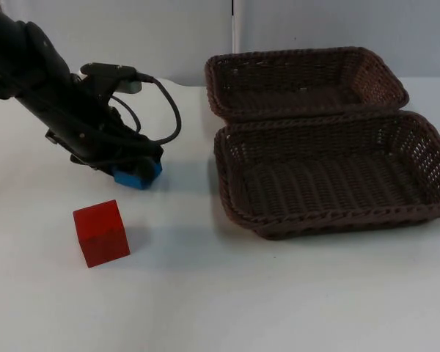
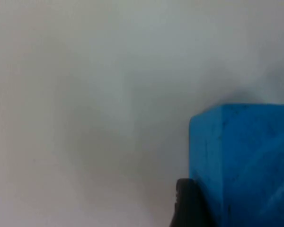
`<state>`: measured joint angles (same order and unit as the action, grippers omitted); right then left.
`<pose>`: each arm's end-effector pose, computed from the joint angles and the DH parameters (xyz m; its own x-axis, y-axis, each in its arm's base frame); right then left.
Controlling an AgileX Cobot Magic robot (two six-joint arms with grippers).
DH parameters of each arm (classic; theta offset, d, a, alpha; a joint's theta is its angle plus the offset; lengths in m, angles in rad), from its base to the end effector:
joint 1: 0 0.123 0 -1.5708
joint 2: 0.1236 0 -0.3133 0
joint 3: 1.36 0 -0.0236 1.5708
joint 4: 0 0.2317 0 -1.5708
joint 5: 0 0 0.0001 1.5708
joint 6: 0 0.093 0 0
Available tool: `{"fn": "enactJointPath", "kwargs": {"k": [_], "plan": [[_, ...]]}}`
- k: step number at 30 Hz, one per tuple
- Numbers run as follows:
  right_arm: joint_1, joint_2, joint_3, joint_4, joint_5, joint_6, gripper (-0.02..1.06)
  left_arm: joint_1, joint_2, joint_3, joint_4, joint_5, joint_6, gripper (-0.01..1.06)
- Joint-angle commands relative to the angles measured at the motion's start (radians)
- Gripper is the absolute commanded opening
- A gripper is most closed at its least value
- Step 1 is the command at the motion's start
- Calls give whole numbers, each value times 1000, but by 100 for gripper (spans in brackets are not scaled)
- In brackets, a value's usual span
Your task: Pick up one cube with the left hand and place it into the upper basket. Pick up one cube with the right hand and place it into the lower basket.
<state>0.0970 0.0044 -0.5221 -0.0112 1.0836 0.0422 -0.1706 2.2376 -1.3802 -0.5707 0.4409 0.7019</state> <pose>-0.0507 -0.0059 0.2712 -0.4614 -0.0078 -0.8872 -0.0711 0.9971 0.0282 0.4323 -0.0963 0.1165 -0.8397 0.3174 -0.4406 0.4117 0.9012 -0.1353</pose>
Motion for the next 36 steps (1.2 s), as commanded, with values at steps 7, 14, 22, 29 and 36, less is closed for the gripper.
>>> {"fn": "enactJointPath", "kwargs": {"k": [7, 14, 22, 29, 36], "plan": [[-5, -4, 6, -2, -4, -9, 105, -2, -159, -3, -16, 74, -39, 0], [-5, -4, 6, -2, -4, -9, 105, -2, -293, -3, -16, 122, -49, 0], [-5, -4, 6, -2, -4, -9, 105, -2, -355, -3, -13, 135, -49, 0], [-5, -4, 6, -2, -4, -9, 105, -2, -355, -3, -13, 137, -49, 0], [-5, -4, 6, -2, -4, -9, 105, -2, -355, -3, -13, 127, -49, 0]]}}
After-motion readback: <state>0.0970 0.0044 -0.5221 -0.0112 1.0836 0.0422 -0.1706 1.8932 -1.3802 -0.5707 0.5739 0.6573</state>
